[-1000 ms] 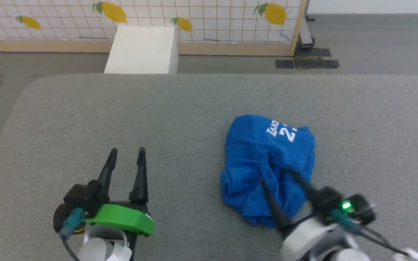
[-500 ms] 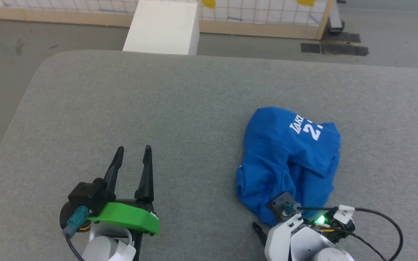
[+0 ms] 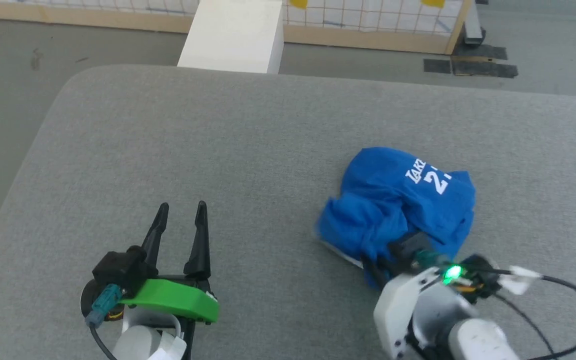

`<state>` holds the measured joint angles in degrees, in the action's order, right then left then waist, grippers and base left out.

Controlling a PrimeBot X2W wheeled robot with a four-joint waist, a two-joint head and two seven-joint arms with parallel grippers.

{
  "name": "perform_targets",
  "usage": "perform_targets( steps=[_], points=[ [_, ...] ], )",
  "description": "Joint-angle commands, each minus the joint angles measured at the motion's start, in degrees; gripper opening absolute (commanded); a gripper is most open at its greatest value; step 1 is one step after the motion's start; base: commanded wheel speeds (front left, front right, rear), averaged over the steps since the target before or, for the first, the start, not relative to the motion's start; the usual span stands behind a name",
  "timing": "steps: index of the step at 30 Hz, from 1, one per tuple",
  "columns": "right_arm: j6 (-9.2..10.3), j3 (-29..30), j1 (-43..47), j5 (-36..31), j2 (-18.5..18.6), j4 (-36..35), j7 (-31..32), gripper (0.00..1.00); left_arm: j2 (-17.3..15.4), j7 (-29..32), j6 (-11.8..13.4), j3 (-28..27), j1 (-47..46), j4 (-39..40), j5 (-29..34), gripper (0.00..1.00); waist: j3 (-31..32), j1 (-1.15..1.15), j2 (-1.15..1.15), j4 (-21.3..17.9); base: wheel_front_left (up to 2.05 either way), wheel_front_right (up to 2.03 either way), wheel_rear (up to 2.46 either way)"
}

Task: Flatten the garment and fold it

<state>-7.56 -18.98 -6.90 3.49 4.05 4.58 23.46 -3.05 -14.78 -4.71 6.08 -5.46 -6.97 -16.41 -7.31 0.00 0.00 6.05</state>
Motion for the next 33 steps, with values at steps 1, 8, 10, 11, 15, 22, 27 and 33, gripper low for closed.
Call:
perform_targets(
  steps=[1,8,10,11,15,22,27,33],
  points=[
    [0.08,0.92,0.28,0.36,-0.19,-1.73,-1.39,0.0,0.17,-0.22,0.06,-0.18,-0.37,-0.07,0.17,1.0,0.8,0.0,0.0,-1.01,0.0,0.0,0.0],
    [0.08,14.75,1.78,1.2,-1.05,-12.78,-6.82,0.0,0.17,-0.22,-0.17,-0.53,-0.07,-0.15,0.62,1.0,2.18,0.0,0.0,-3.55,0.0,0.0,0.0],
    [0.08,20.29,3.03,1.15,-1.12,-13.31,-6.47,0.0,0.17,-0.22,-0.23,-0.45,0.0,-0.24,0.63,1.0,2.39,0.0,0.0,-3.97,0.0,0.0,0.0],
    [0.08,23.45,3.75,1.75,-1.13,-13.08,-6.18,0.0,0.17,-0.22,-0.25,-0.35,0.0,-0.27,0.59,1.0,2.46,0.0,0.0,-4.1,0.0,0.0,0.0],
    [0.08,33.15,6.57,2.54,-1.15,-8.31,-2.89,0.0,0.17,-0.22,-0.3,-0.12,0.05,-0.33,0.51,1.0,2.7,0.0,0.0,-4.37,0.0,0.0,0.0],
    [0.08,38.19,9.53,2.12,-1.16,-1.92,0.05,1.0,0.17,-0.22,-0.45,-0.25,0.04,-0.36,0.65,1.0,2.58,0.0,0.0,-4.26,0.0,0.0,0.0],
    [0.08,39.16,7.07,1.42,-1.16,-5.25,-12.1,1.0,0.17,-0.22,-0.55,-0.69,0.21,-0.42,0.85,1.0,2.8,0.0,0.0,-4.28,0.0,0.0,0.0],
    [0.08,35.5,4.63,-0.37,-1.17,-10.17,-21.18,1.0,0.17,-0.22,-0.67,-0.55,0.2,-0.43,1.06,1.0,3.25,0.0,0.0,-4.12,0.0,0.0,0.0]
  ],
)
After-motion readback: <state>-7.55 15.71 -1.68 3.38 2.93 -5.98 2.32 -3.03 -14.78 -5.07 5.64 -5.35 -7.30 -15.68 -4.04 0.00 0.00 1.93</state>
